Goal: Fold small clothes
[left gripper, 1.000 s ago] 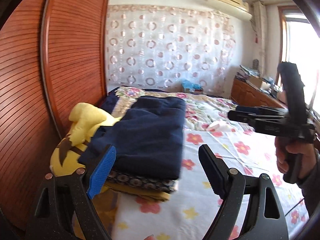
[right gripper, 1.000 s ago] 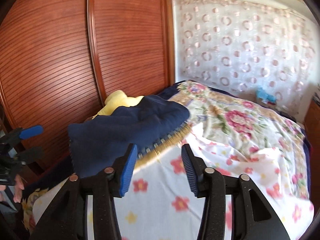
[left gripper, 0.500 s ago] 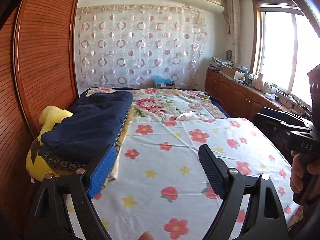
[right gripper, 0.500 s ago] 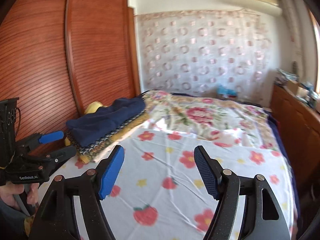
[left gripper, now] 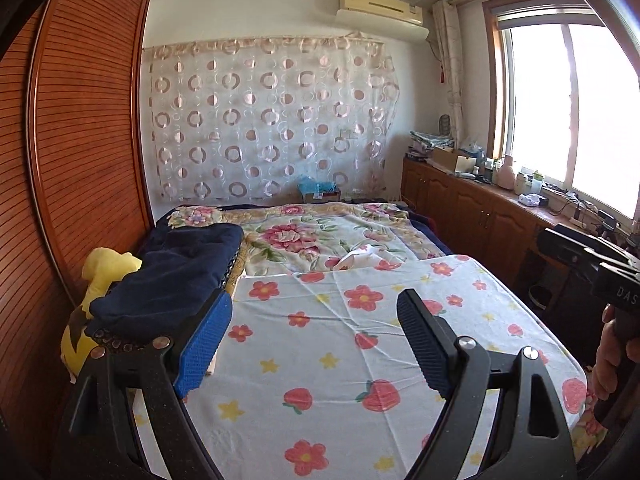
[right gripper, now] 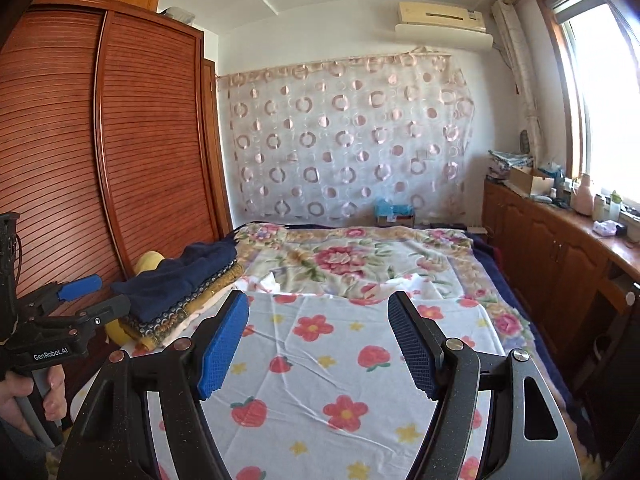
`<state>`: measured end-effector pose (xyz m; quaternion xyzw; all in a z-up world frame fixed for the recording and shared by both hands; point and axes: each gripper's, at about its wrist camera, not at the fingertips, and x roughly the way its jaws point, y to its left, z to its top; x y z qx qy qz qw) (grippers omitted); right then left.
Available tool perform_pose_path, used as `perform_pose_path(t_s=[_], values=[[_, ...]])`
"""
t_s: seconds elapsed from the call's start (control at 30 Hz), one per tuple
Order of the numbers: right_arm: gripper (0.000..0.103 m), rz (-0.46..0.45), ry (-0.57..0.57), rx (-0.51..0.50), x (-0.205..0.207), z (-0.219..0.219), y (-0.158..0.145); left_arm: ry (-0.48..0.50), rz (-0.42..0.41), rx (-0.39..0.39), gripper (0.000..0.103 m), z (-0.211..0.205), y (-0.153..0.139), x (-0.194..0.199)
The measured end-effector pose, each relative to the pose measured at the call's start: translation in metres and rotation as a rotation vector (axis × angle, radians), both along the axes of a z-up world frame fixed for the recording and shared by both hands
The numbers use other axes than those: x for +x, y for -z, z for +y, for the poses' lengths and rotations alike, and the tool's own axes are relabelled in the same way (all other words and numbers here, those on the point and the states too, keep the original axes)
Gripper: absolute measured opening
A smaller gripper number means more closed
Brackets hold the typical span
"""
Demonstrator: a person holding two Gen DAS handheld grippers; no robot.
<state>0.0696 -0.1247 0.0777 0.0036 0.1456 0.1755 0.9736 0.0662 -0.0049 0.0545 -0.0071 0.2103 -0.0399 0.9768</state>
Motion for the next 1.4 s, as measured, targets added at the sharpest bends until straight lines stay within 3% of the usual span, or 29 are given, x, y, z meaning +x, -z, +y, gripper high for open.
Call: perform_pose_path(t_s=[0.17, 1.4], values=[[0.074, 0.001, 0.016, 0.003, -0.008, 0.005, 0.014, -0.007, -0.011, 0.000, 0.085, -0.002, -0.004, -0.001], [0.074, -0.007, 0.019, 0.007, -0.010, -0.024, 0.012, -0.025, -0.036, 0.016, 0.085, 0.001, -0.014, -0.002]])
